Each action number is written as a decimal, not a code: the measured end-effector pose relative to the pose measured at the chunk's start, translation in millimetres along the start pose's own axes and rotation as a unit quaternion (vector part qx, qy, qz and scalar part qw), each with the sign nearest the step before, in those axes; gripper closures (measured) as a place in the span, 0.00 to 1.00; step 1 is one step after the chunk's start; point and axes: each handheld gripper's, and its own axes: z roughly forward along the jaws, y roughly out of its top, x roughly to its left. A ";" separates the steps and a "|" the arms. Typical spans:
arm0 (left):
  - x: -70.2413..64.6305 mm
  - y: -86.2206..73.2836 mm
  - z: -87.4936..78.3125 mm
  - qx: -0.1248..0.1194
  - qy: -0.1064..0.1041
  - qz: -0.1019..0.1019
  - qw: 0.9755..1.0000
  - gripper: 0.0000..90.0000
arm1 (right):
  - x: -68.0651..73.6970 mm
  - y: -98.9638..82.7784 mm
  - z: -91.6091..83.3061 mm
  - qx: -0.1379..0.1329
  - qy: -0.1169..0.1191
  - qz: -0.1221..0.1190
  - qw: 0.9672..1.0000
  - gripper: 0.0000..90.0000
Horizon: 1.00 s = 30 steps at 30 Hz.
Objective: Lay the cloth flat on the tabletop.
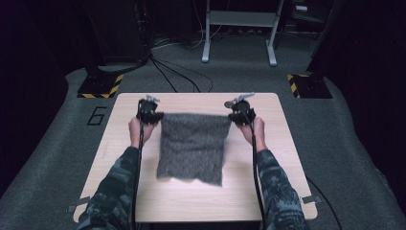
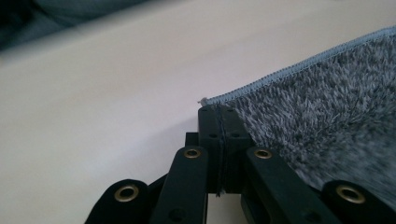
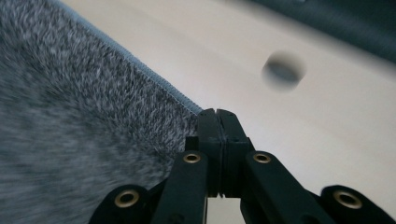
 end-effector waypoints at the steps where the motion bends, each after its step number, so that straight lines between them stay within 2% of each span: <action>1: -1.1 18.6 -18.2 -0.037 0.013 0.007 0.999 1.00 | -3.2 34.0 -29.6 -0.046 -0.019 -0.009 0.999 1.00; 2: -2.9 36.8 -46.1 -0.082 0.017 0.023 0.996 1.00 | -3.3 42.6 -40.8 -0.062 -0.021 -0.015 0.998 1.00; 3: -5.5 42.1 -60.2 -0.101 0.022 0.032 0.994 1.00 | -2.3 51.5 -55.8 -0.083 -0.024 -0.029 0.996 1.00; 4: -5.5 42.1 -60.2 -0.101 0.022 0.032 0.994 0.99 | 0.5 56.9 -70.0 -0.099 -0.028 -0.040 0.994 1.00; 5: -12.7 40.5 -80.2 -0.127 0.019 0.050 0.991 0.99 | 3.5 58.4 -82.5 -0.112 -0.029 -0.047 0.992 1.00; 6: -12.7 40.5 -80.2 -0.127 0.019 0.050 0.991 0.99 | 3.5 58.4 -82.5 -0.112 -0.029 -0.047 0.992 1.00; 7: -22.5 27.5 -88.5 -0.134 0.015 0.070 0.988 0.99 | 11.0 51.3 -102.1 -0.137 -0.028 -0.060 0.988 1.00; 8: -22.5 27.5 -88.5 -0.134 0.015 0.070 0.988 0.99 | 11.0 51.3 -102.1 -0.137 -0.028 -0.060 0.988 1.00; 9: -32.9 6.8 -89.0 -0.131 0.004 0.080 0.988 0.99 | 18.6 34.7 -108.2 -0.137 -0.021 -0.070 0.988 1.00; 10: -38.0 -5.9 -87.1 -0.128 -0.004 0.083 0.988 0.99 | 22.5 26.0 -108.1 -0.132 -0.018 -0.073 0.988 1.00; 11: -38.0 -5.9 -87.1 -0.128 -0.004 0.083 0.988 0.99 | 27.3 12.7 -106.4 -0.126 -0.012 -0.083 0.988 1.00; 12: -45.9 -23.2 -82.8 -0.116 -0.014 0.086 0.989 0.99 | 27.3 12.7 -106.4 -0.126 -0.012 -0.083 0.988 1.00; 13: -56.1 -49.0 -76.9 -0.101 -0.029 0.090 0.990 0.99 | 38.5 -21.3 -97.1 -0.108 -0.005 -0.095 0.990 0.99; 17: -77.5 -105.8 -63.8 -0.058 -0.062 0.090 0.992 0.98 | 54.2 -80.4 -80.0 -0.066 0.031 -0.092 0.993 0.99; 18: -77.5 -105.8 -63.8 -0.058 -0.062 0.090 0.992 0.98 | 54.2 -80.4 -80.0 -0.066 0.031 -0.092 0.993 0.99; 19: -84.2 -128.1 -59.5 -0.037 -0.080 0.082 0.993 0.97 | 62.5 -110.9 -72.5 -0.045 0.048 -0.082 0.994 0.99; 21: -89.7 -143.1 -58.6 -0.019 -0.092 0.079 0.992 0.94 | 67.1 -129.9 -68.6 -0.029 0.059 -0.070 0.995 0.98; 22: -89.7 -143.1 -58.6 -0.019 -0.092 0.079 0.992 0.91 | 67.1 -129.9 -68.6 -0.029 0.059 -0.070 0.995 0.98; 23: -91.1 -149.1 -59.5 -0.012 -0.101 0.077 0.992 0.87 | 69.7 -148.2 -66.6 -0.014 0.067 -0.058 0.996 0.98; 24: -92.7 -155.0 -61.7 -0.001 -0.114 0.073 0.991 0.84 | 70.2 -154.2 -66.5 -0.006 0.073 -0.052 0.996 0.97; 25: -92.7 -155.0 -61.7 -0.001 -0.114 0.073 0.991 0.78 | 70.3 -157.9 -66.4 -0.002 0.076 -0.051 0.996 0.94; 27: -90.7 -161.0 -69.1 0.010 -0.127 0.058 0.990 0.63 | 67.5 -165.4 -70.0 0.003 0.087 -0.043 0.995 0.81; 28: -89.4 -162.0 -72.2 0.007 -0.128 0.048 0.991 0.58 | 65.6 -166.2 -71.7 0.004 0.091 -0.038 0.995 0.78; 29: -87.4 -162.0 -74.4 0.004 -0.123 0.040 0.992 0.53 | 62.7 -166.8 -74.3 -0.003 0.092 -0.032 0.995 0.74; 30: -84.1 -160.4 -76.2 0.006 -0.116 0.041 0.992 0.47 | 59.5 -165.8 -76.7 -0.008 0.096 -0.026 0.995 0.67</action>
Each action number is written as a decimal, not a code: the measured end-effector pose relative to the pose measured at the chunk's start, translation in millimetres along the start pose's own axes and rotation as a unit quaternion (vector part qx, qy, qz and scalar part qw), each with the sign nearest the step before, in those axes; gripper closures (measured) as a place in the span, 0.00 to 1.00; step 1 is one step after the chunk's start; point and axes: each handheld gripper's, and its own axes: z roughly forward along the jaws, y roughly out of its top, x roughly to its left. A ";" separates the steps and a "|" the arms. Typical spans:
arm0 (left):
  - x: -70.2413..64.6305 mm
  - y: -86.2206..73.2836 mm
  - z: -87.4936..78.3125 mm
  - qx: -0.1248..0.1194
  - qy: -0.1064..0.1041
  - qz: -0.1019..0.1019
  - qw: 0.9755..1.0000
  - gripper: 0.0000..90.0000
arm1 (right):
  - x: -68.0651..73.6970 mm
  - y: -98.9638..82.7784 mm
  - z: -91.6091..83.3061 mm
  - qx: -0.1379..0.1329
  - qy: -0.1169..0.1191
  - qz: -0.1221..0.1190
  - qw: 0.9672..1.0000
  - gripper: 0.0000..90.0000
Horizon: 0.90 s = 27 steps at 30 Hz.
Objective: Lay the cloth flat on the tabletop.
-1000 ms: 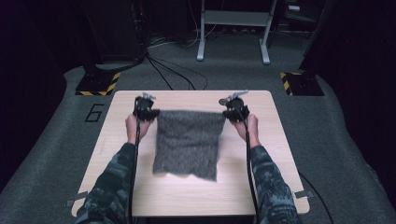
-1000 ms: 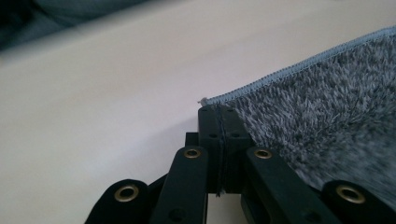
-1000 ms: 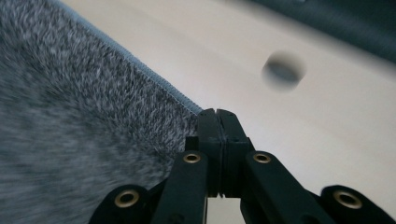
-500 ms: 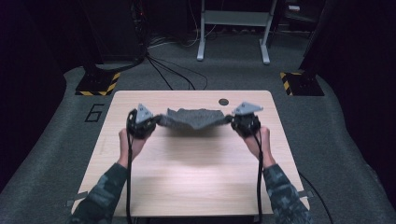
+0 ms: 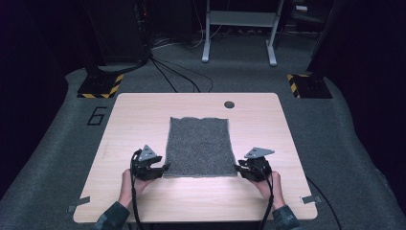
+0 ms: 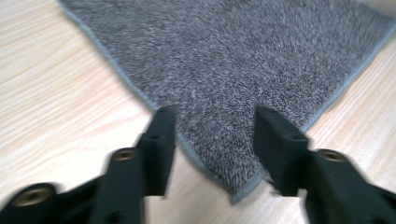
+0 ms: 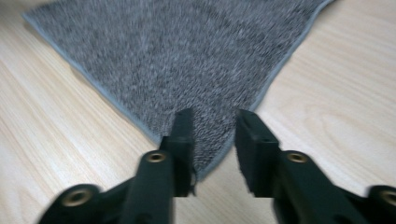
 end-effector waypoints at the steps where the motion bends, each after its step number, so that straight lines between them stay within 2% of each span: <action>1: 0.0 0.0 0.0 0.000 0.000 0.000 1.000 0.42 | 0.0 0.0 0.0 0.000 0.000 0.000 1.000 0.67; 2: 3.6 2.8 -1.4 -0.005 0.008 -0.006 1.000 0.42 | -2.1 2.5 -1.5 -0.003 -0.006 0.010 1.000 0.62; 3: 9.1 8.8 0.1 -0.011 0.016 -0.012 1.000 0.37 | -7.7 11.8 -2.2 -0.010 -0.012 0.010 1.000 0.55; 4: 9.1 8.8 0.1 -0.011 0.016 -0.012 1.000 0.35 | -7.7 11.8 -2.2 -0.010 -0.012 0.010 1.000 0.55; 5: 12.6 13.2 2.2 -0.011 0.013 -0.015 1.000 0.34 | -9.8 20.9 2.3 -0.014 -0.024 0.009 1.000 0.47; 6: 15.0 21.7 11.4 -0.010 0.005 -0.021 1.000 0.33 | -11.0 26.0 6.5 -0.010 -0.021 0.008 1.000 0.43; 7: 15.4 25.6 17.2 -0.007 -0.002 -0.015 1.000 0.31 | -11.7 30.7 12.3 -0.012 -0.016 0.005 1.000 0.42; 8: 15.4 25.6 17.2 -0.007 -0.002 -0.015 1.000 0.29 | -11.7 30.7 12.3 -0.012 -0.016 0.005 1.000 0.42; 9: 12.8 31.9 30.3 0.005 -0.020 -0.003 1.000 0.29 | -10.9 38.9 28.1 -0.007 -0.011 -0.008 1.000 0.35; 11: 10.2 36.0 43.3 0.019 -0.033 0.004 0.999 0.27 | -10.6 42.7 43.0 0.005 -0.002 -0.011 1.000 0.31; 12: 10.2 36.0 43.3 0.019 -0.033 0.004 0.999 0.26 | -11.0 43.4 51.2 0.011 0.000 -0.014 1.000 0.29; 13: 8.5 36.4 50.9 0.024 -0.036 0.003 0.999 0.25 | -11.9 43.2 61.1 0.020 0.004 -0.011 1.000 0.23; 15: 7.3 34.8 62.1 0.041 -0.045 0.001 0.998 0.25 | -14.0 41.6 71.8 0.029 0.008 -0.008 1.000 0.19; 20: 5.5 29.7 67.3 0.049 -0.051 -0.006 0.997 0.24 | -15.0 37.3 82.1 0.032 0.019 0.000 0.999 0.15; 22: 5.1 27.4 68.8 0.055 -0.052 -0.001 0.997 0.23 | -11.7 36.0 84.0 0.032 0.022 -0.015 0.999 0.15; 26: 6.4 22.6 72.9 0.061 -0.055 -0.017 0.997 0.22 | -7.3 35.2 89.6 0.043 0.017 -0.022 0.999 0.14; 27: 7.2 22.2 72.5 0.060 -0.055 -0.012 0.997 0.22 | -7.8 34.6 90.9 0.044 0.019 -0.022 0.999 0.14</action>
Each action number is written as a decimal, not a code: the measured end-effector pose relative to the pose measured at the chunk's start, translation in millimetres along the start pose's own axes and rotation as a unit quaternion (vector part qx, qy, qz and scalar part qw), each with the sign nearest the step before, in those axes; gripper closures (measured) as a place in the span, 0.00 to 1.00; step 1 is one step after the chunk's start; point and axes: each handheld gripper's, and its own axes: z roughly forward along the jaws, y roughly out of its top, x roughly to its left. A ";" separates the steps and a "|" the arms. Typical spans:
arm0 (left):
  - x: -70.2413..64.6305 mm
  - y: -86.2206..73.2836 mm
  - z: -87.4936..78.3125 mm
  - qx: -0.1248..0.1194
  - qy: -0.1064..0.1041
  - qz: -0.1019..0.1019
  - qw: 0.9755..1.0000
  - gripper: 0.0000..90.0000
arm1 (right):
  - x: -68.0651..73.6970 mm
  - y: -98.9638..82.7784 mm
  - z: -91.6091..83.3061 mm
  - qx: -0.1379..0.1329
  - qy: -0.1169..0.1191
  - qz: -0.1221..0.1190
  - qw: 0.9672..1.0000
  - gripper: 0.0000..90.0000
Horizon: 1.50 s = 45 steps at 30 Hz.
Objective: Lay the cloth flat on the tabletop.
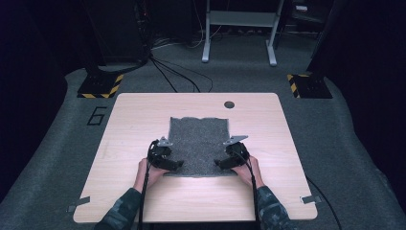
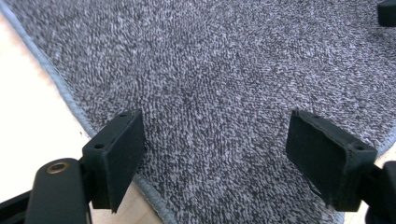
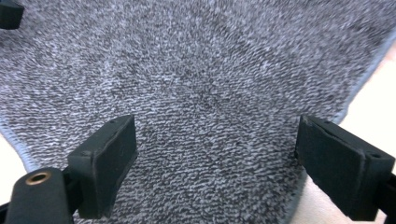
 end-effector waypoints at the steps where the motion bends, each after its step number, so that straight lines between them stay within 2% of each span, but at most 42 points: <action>1: -0.8 -0.5 -0.2 0.000 0.001 -0.004 1.000 0.22 | -0.3 -0.8 1.3 0.008 0.004 0.003 1.000 0.13; 6: -3.9 -3.1 -1.3 0.001 0.011 0.002 1.000 0.21 | 0.2 -3.8 1.8 0.010 0.000 -0.001 1.000 0.11; 9: -7.8 -6.9 -2.9 -0.003 0.017 0.007 1.000 0.21 | 4.8 -9.8 -0.6 0.006 -0.014 -0.007 1.000 0.11; 10: -8.5 -7.4 -3.7 -0.001 0.016 0.008 1.000 0.21 | 6.5 -11.3 -1.8 0.006 -0.013 0.001 1.000 0.11; 11: -9.2 -8.0 -3.9 -0.003 0.010 0.001 1.000 0.21 | 5.9 -12.6 -3.4 0.009 -0.013 -0.008 1.000 0.11; 13: -9.8 -8.6 -5.1 -0.001 0.008 0.000 1.000 0.20 | 7.7 -14.6 -5.4 0.008 -0.012 -0.002 1.000 0.11; 15: -10.4 -8.7 -5.2 0.000 0.008 0.004 1.000 0.20 | 7.4 -16.1 -6.7 0.009 -0.013 -0.007 1.000 0.10; 16: -13.3 -9.6 -5.3 0.000 0.009 0.002 1.000 0.20 | 8.2 -18.0 -8.3 0.010 -0.012 -0.006 1.000 0.10; 20: -22.1 -13.3 -8.2 0.007 0.016 0.014 1.000 0.20 | 9.5 -21.3 -11.0 0.008 -0.012 -0.008 1.000 0.09; 25: -32.4 -18.9 -11.0 0.006 0.020 0.012 1.000 0.19 | 12.1 -24.7 -14.5 0.012 -0.011 -0.013 1.000 0.09; 27: -34.6 -20.3 -12.0 0.007 0.017 0.015 1.000 0.19 | 15.1 -26.3 -16.1 0.014 -0.012 0.001 1.000 0.08; 28: -35.4 -20.8 -12.4 0.007 0.020 0.020 1.000 0.19 | 14.2 -27.0 -16.5 0.011 -0.012 -0.010 1.000 0.08; 30: -37.3 -21.6 -12.3 0.005 0.018 0.019 1.000 0.19 | 17.4 -29.6 -18.8 0.013 -0.013 -0.003 1.000 0.08; 39: -44.2 -23.3 -12.8 0.008 0.015 0.033 0.999 0.18 | 22.2 -38.7 -25.9 0.008 -0.017 -0.002 1.000 0.08; 45: -50.0 -26.7 -14.0 0.002 0.015 0.029 0.999 0.18 | 24.1 -42.1 -28.8 0.006 -0.017 -0.001 1.000 0.08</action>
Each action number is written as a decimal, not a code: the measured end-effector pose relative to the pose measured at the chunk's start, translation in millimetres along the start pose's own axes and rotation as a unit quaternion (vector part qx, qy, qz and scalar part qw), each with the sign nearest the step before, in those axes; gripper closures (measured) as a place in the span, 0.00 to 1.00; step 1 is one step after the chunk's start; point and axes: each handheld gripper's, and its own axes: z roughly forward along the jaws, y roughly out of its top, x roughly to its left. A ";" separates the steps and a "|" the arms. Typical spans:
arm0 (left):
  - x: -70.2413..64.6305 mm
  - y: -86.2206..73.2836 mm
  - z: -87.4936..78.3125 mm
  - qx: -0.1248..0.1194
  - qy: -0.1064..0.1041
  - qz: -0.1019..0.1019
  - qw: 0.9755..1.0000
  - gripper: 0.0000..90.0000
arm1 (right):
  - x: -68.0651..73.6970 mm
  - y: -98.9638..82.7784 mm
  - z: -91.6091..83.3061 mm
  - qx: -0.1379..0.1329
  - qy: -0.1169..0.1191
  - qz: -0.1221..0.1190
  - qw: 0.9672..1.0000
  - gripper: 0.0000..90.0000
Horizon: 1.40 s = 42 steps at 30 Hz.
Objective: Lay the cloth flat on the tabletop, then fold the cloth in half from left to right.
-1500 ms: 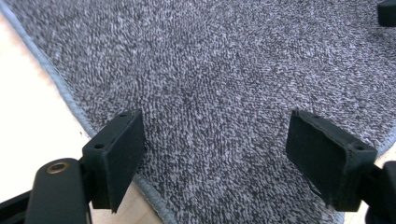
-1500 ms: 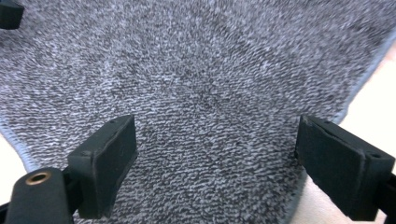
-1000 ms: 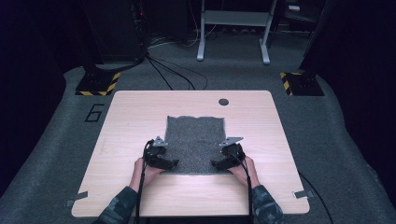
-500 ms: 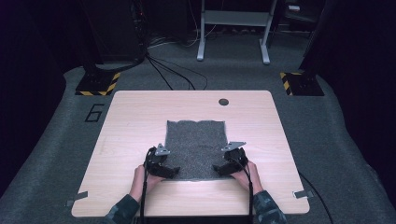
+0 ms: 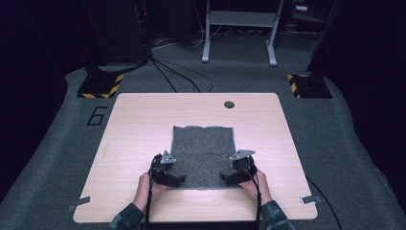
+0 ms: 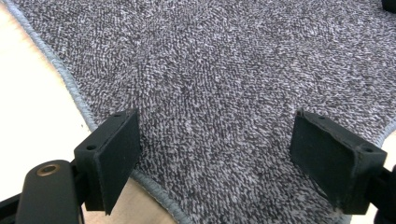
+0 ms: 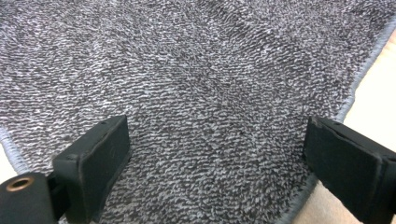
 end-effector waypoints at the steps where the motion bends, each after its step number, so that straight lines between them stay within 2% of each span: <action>1: -1.0 -0.3 -0.4 0.001 -0.002 0.000 1.000 0.18 | 0.1 -0.7 -1.1 0.002 0.002 -0.001 1.000 0.08; 3: -1.5 -0.2 -1.2 0.005 -0.003 0.004 1.000 0.18 | 0.0 -3.7 -3.1 0.000 0.001 -0.005 1.000 0.08; 5: -4.1 -0.7 -0.6 0.002 -0.005 -0.001 1.000 0.18 | 0.4 -6.8 -5.4 -0.003 0.001 -0.003 1.000 0.08; 7: -4.9 -0.2 -0.8 0.004 -0.002 0.005 1.000 0.18 | 1.7 -8.2 -6.7 -0.002 0.001 0.002 1.000 0.08; 11: -10.6 -0.9 -0.5 0.006 0.008 0.011 1.000 0.18 | 1.1 -9.1 -7.3 -0.004 -0.001 -0.002 1.000 0.08; 13: -11.3 -1.1 -0.8 0.006 0.004 0.007 1.000 0.18 | 1.4 -9.2 -7.2 -0.004 -0.001 -0.001 1.000 0.08; 16: -9.3 -0.4 -3.9 -0.003 -0.005 0.001 1.000 0.16 | 1.2 -8.9 -7.7 -0.001 0.000 -0.001 1.000 0.08; 18: -7.5 2.1 -8.2 -0.012 0.000 -0.001 1.000 0.16 | 1.7 -8.8 -9.5 -0.003 -0.008 -0.004 1.000 0.08; 19: -6.3 3.6 -10.1 -0.015 0.002 -0.002 1.000 0.16 | 2.8 -8.6 -9.8 -0.010 -0.011 0.003 1.000 0.08; 23: 3.9 12.7 -17.9 -0.028 0.005 -0.014 0.999 0.12 | 4.8 -4.3 -17.7 -0.023 -0.012 0.005 1.000 0.09; 26: 14.0 19.9 -21.1 -0.036 0.017 -0.015 0.999 0.08 | 11.4 2.4 -20.9 -0.032 -0.013 0.003 0.999 0.09; 29: 24.6 25.8 -20.5 -0.033 0.015 -0.022 0.999 0.06 | 18.4 8.8 -21.6 -0.034 -0.008 -0.006 0.999 0.09; 31: 30.0 29.1 -19.2 -0.030 0.024 -0.020 0.999 0.05 | 23.9 14.0 -21.7 -0.039 -0.004 -0.010 0.999 0.09; 32: 34.0 31.4 -18.0 -0.033 0.022 -0.027 0.999 0.04 | 25.8 16.1 -22.0 -0.041 -0.002 -0.011 0.999 0.09; 34: 40.9 34.8 -16.4 -0.034 0.030 -0.029 0.999 0.04 | 32.8 22.5 -21.0 -0.047 0.008 -0.012 0.999 0.09; 36: 49.1 38.0 -14.9 -0.029 0.027 -0.036 0.999 0.03 | 40.2 27.6 -19.1 -0.045 0.012 -0.014 0.999 0.08; 40: 65.9 43.6 -11.0 -0.031 0.027 -0.054 0.998 0.02 | 58.1 38.1 -9.7 -0.041 0.029 -0.040 0.998 0.07; 42: 71.0 45.1 -8.5 -0.039 0.030 -0.062 0.997 0.02 | 63.7 40.3 -7.2 -0.045 0.036 -0.050 0.997 0.08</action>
